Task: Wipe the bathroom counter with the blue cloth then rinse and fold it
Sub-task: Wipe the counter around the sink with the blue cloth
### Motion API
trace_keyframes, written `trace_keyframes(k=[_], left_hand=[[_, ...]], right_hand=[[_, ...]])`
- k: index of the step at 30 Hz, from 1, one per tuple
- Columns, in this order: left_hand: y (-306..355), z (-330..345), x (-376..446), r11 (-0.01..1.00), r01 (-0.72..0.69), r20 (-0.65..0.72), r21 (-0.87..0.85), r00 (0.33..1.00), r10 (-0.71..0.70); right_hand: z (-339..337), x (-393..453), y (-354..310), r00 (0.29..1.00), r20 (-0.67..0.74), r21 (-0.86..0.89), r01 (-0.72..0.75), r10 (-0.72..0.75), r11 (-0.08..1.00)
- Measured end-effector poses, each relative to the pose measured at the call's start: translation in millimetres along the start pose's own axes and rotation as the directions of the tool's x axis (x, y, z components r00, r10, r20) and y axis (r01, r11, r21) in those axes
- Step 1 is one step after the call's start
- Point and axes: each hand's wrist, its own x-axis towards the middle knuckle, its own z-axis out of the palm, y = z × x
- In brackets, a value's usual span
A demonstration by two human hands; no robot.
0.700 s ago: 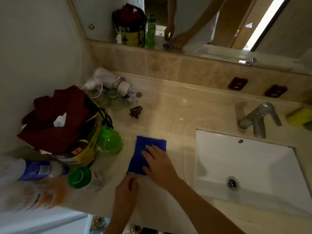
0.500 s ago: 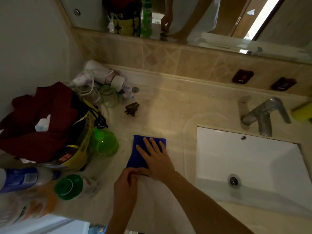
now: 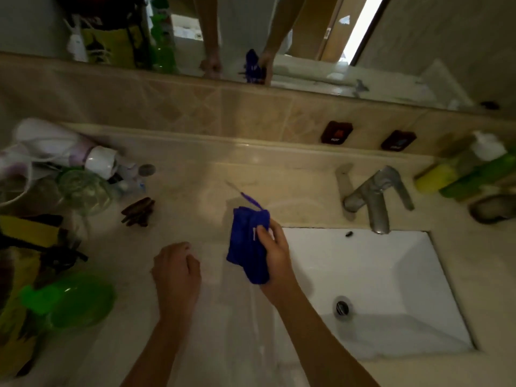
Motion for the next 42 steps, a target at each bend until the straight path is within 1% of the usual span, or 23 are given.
trace_keyframes(k=[1,2,3,4,6,8,10,13,14,17,22,25,28,29,31,32,33,34,35,38,39,40,42], left_hand=[[6.2,8.0,10.1,0.995,-0.088,0.002,0.053,0.996,0.088],[12.4,15.7,17.6,0.982,-0.157,0.01,0.102,0.988,0.156],[16.4,22.4,22.4,0.965,-0.211,0.035,0.154,0.977,0.208],[19.0,27.6,25.5,0.941,-0.26,0.072,0.215,0.966,0.25],[20.9,36.4,25.5,0.897,-0.309,0.135,0.317,0.951,0.28],[20.6,41.4,23.4,0.89,-0.301,0.146,0.342,0.953,0.266],[21.7,43.9,23.4,0.89,-0.299,0.157,0.343,0.953,0.259],[20.1,48.8,26.3,0.888,-0.31,0.171,0.34,0.949,0.265],[20.8,50.4,27.8,0.888,-0.312,0.173,0.339,0.948,0.267],[25.5,52.0,32.9,0.888,-0.302,0.181,0.348,0.951,0.252],[23.4,48.9,33.4,0.887,-0.29,0.199,0.36,0.953,0.23],[23.7,48.3,33.4,0.899,-0.283,0.178,0.334,0.955,0.235],[20.5,48.1,35.1,0.921,-0.289,0.135,0.261,0.956,0.262],[18.5,47.9,35.2,0.927,-0.288,0.126,0.242,0.956,0.264],[16.0,46.9,34.5,0.929,-0.293,0.105,0.224,0.955,0.276],[15.7,46.9,34.0,0.928,-0.296,0.098,0.225,0.955,0.281],[15.8,47.2,33.4,0.928,-0.295,0.094,0.227,0.955,0.281],[16.3,47.4,32.7,0.929,-0.292,0.094,0.228,0.956,0.277],[16.7,47.6,32.3,0.929,-0.29,0.093,0.228,0.957,0.275],[17.3,49.6,33.0,0.926,-0.293,0.088,0.239,0.956,0.28],[17.0,49.9,32.7,0.927,-0.291,0.087,0.238,0.957,0.278],[17.5,49.9,32.1,0.928,-0.287,0.088,0.236,0.958,0.274],[18.2,49.7,30.4,0.933,-0.278,0.089,0.23,0.96,0.264]], right_hand=[[-14.7,5.6,-17.2,0.998,-0.065,0.076,0.029,-0.024,0.997],[-30.1,11.7,-33.8,0.987,-0.147,0.075,0.082,-0.071,0.994],[-45.0,18.1,-48.0,0.96,-0.242,-0.005,0.146,-0.143,0.989],[-59.6,26.3,-58.5,0.911,-0.335,-0.172,0.193,-0.241,0.966],[-84.4,45.3,-75.5,0.765,-0.423,-0.559,0.201,-0.485,0.804],[-105.7,69.2,-85.2,0.699,-0.349,-0.764,0.174,-0.624,0.622],[-124.1,94.4,-90.6,0.736,-0.255,-0.861,0.123,-0.627,0.494],[-146.6,132.3,-88.3,0.749,-0.072,-0.981,0.067,-0.658,0.184],[-149.5,142.3,-86.7,0.739,-0.04,-0.991,0.055,-0.672,0.12],[-143.9,162.4,-81.7,0.72,-0.016,-0.992,0.073,-0.694,0.099],[-109.7,174.8,-65.8,0.84,0.193,-0.964,0.258,-0.507,0.059],[-76.5,174.4,-45.8,0.838,0.438,-0.881,0.473,-0.326,0.031],[-50.5,147.5,-25.0,0.779,0.623,-0.768,0.626,-0.073,0.134],[-49.7,132.8,-21.1,0.736,0.677,-0.73,0.669,0.016,0.141],[-56.6,101.5,-23.4,0.582,0.783,-0.617,0.771,0.22,0.156],[-64.9,89.6,-32.7,0.529,0.779,-0.603,0.779,0.337,0.171],[-72.7,80.7,-47.1,0.508,0.745,-0.624,0.76,0.432,0.182],[-81.5,78.3,-64.1,0.534,0.701,-0.671,0.719,0.473,0.183],[-87.7,78.9,-83.0,0.6,0.661,-0.726,0.664,0.452,0.181],[-101.8,115.5,-116.3,0.855,0.511,-0.858,0.5,0.087,0.12],[-100.6,132.9,-115.6,0.891,0.454,-0.887,0.453,-0.01,0.093],[-95.7,148.6,-107.9,0.894,0.44,-0.894,0.445,-0.087,0.05],[-80.0,165.0,-82.3,0.849,0.508,-0.861,0.506,-0.142,-0.054]])
